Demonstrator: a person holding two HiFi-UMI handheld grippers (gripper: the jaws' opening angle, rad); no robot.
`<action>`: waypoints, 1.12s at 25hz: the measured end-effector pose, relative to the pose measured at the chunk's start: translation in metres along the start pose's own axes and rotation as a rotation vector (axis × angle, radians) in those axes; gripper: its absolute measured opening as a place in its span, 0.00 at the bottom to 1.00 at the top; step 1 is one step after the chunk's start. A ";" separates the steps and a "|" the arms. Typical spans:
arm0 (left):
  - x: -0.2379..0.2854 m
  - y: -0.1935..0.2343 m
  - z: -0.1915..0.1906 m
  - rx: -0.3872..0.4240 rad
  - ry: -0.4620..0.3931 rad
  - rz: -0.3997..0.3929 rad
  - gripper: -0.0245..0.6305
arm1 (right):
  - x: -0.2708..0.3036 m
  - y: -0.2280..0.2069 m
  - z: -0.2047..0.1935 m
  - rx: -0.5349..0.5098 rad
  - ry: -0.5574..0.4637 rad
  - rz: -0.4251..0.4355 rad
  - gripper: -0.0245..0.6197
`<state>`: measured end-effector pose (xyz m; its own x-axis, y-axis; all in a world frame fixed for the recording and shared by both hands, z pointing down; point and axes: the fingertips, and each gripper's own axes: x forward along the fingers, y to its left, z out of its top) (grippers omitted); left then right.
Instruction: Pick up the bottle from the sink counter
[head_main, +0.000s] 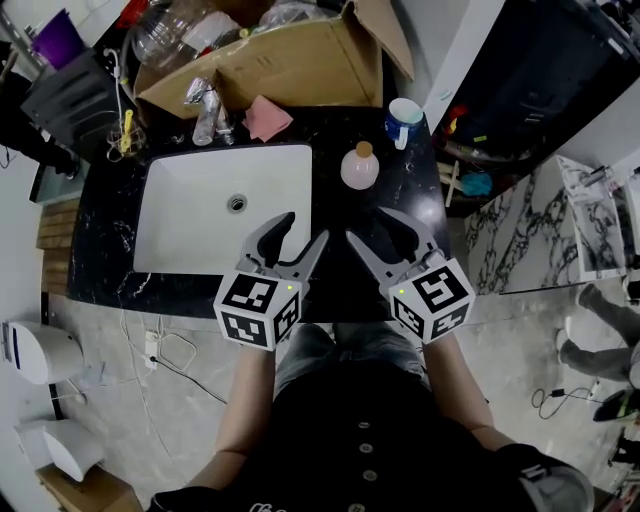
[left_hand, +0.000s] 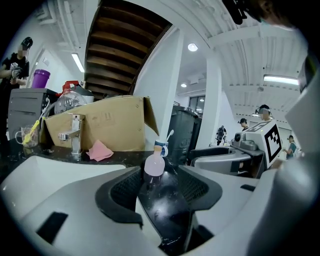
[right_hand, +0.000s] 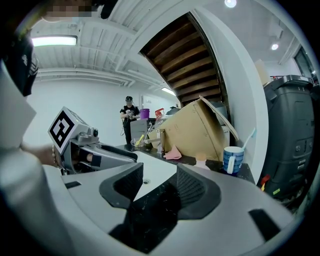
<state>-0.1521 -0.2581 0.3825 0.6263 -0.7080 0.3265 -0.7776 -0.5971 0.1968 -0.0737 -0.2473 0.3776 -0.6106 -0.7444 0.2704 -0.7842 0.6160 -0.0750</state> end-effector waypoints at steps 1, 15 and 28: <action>0.004 0.000 0.000 0.000 0.005 -0.005 0.39 | 0.001 -0.004 -0.001 0.002 0.006 -0.002 0.34; 0.075 -0.003 0.001 0.082 0.092 -0.106 0.39 | 0.025 -0.056 -0.014 -0.016 0.095 0.088 0.40; 0.110 0.002 -0.009 0.269 0.151 -0.212 0.39 | 0.037 -0.092 -0.021 -0.062 0.126 0.200 0.44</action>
<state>-0.0854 -0.3334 0.4270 0.7410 -0.5060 0.4415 -0.5763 -0.8167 0.0311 -0.0219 -0.3266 0.4143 -0.7314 -0.5701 0.3743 -0.6383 0.7655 -0.0811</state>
